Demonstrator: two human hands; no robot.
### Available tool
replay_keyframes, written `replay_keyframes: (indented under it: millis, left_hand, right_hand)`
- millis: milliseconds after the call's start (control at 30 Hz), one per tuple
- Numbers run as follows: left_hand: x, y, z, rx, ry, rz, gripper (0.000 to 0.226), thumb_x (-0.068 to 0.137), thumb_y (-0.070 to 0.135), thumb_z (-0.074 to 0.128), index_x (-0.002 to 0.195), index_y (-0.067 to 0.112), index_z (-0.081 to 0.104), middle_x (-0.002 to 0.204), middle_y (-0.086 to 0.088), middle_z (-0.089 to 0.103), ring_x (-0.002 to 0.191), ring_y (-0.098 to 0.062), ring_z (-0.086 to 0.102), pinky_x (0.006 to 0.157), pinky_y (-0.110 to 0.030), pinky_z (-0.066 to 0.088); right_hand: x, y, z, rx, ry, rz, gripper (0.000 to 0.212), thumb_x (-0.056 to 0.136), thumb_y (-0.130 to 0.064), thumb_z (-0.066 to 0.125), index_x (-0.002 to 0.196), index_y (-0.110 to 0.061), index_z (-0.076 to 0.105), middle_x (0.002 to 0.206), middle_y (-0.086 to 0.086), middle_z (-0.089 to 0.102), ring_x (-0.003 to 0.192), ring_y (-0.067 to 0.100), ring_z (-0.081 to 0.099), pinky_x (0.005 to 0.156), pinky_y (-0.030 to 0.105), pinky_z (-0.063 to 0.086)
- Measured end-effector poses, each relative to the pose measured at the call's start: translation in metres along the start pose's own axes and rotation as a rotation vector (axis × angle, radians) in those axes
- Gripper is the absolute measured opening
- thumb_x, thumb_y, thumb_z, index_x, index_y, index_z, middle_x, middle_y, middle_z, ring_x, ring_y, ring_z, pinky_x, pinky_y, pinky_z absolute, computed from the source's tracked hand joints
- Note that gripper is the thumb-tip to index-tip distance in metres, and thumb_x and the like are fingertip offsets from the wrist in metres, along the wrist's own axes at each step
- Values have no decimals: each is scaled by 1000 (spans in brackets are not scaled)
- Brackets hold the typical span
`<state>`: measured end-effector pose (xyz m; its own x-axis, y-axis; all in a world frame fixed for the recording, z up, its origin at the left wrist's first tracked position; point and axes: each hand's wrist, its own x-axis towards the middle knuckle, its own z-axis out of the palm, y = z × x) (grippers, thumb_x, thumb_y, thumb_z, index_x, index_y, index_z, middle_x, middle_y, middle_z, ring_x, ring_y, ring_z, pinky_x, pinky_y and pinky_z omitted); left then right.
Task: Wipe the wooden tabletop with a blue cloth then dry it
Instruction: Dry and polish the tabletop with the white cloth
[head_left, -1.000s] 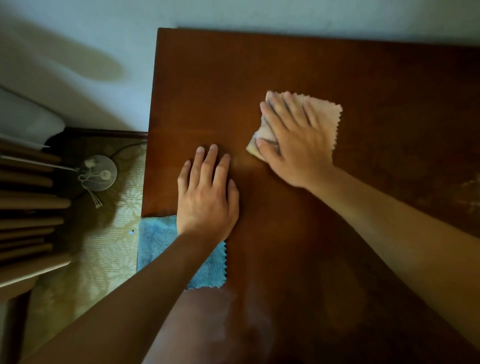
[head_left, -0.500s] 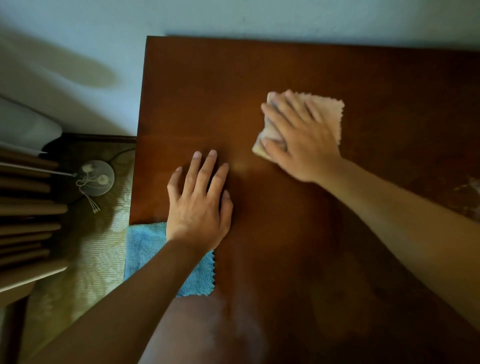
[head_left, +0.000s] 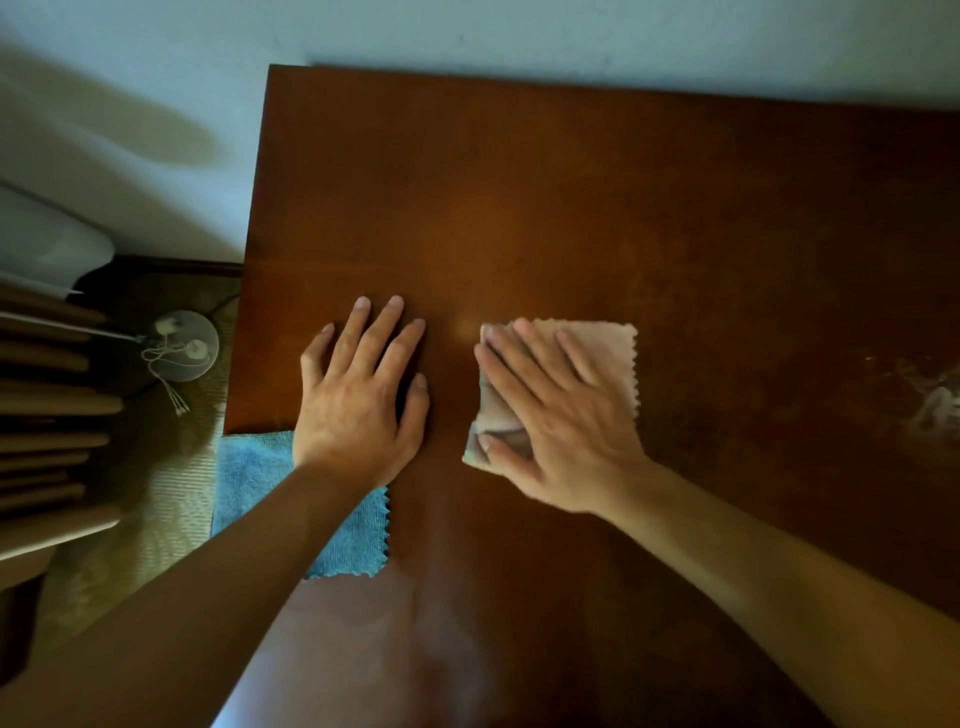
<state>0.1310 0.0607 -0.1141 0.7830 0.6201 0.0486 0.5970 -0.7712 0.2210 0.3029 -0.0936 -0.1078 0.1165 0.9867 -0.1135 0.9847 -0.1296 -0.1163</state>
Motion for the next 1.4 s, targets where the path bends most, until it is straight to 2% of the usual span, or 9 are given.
replay_keyframes:
  millis: [233, 367, 467, 600, 733, 867, 1000, 1267, 1400]
  left_hand:
    - [0, 0, 1, -7, 9, -4, 52, 99, 39, 39, 146, 18, 47, 158, -6, 39, 151, -27, 24, 119, -51, 21]
    - [-1, 0, 1, 0, 12, -9, 52, 100, 39, 39, 147, 18, 47, 158, -5, 39, 152, -26, 24, 120, -50, 20]
    - [0, 1, 0, -1, 6, -13, 52, 100, 39, 39, 147, 18, 48, 158, -5, 39, 151, -25, 25, 120, -49, 20]
    - [0, 1, -1, 2, 2, -18, 53, 99, 39, 39, 147, 17, 48, 158, -6, 39, 151, -26, 25, 119, -50, 21]
    - [0, 1, -1, 9, 6, -12, 53, 98, 39, 40, 146, 18, 48, 158, -6, 39, 151, -26, 27, 119, -49, 21]
    - [0, 0, -1, 14, 13, -10, 53, 99, 39, 40, 147, 18, 47, 158, -6, 39, 151, -26, 27, 118, -49, 22]
    - [0, 2, -3, 11, 4, -12, 52, 100, 38, 39, 147, 18, 47, 158, -6, 39, 151, -26, 27, 119, -49, 21]
    - [0, 1, -5, -42, -12, -25, 49, 101, 33, 40, 148, 19, 47, 160, -4, 37, 152, -25, 24, 120, -46, 16]
    - [0, 0, -5, -41, -13, -13, 50, 101, 34, 40, 148, 19, 46, 160, -4, 36, 152, -26, 23, 121, -47, 15]
  right_hand:
    - [131, 97, -25, 30, 50, 298, 78, 98, -61, 22, 163, -19, 17, 172, 0, 12, 159, 22, 8, 129, 42, 4]
    - [165, 112, -31, 33, 7, 330, 77, 100, -62, 18, 164, -22, 9, 173, -2, 3, 159, 19, -1, 129, 42, 0]
    - [130, 80, -27, 51, 54, 295, 77, 99, -60, 16, 164, -20, 16, 173, 2, 10, 159, 23, 6, 129, 44, 4]
    - [37, 5, -1, 60, 91, 95, 73, 103, -57, 23, 162, -14, 26, 171, 6, 17, 159, 26, 11, 128, 50, 13]
    - [22, 4, 8, 13, 60, -42, 74, 102, -59, 31, 162, -16, 25, 171, 5, 17, 159, 25, 11, 128, 51, 14]
    - [77, 30, -4, -19, 53, 78, 73, 102, -60, 21, 163, -21, 20, 172, 2, 15, 159, 23, 8, 129, 47, 5]
    - [89, 26, -4, -11, 70, 176, 74, 101, -58, 22, 163, -18, 20, 172, 4, 13, 159, 24, 8, 129, 49, 6]
    - [-61, -102, 25, 87, 45, 64, 75, 101, -57, 35, 161, -12, 27, 171, 7, 14, 159, 27, 7, 128, 53, 10]
    - [-70, -102, 28, 42, 40, -38, 75, 99, -56, 38, 161, -15, 29, 170, 5, 20, 159, 26, 14, 127, 51, 15]
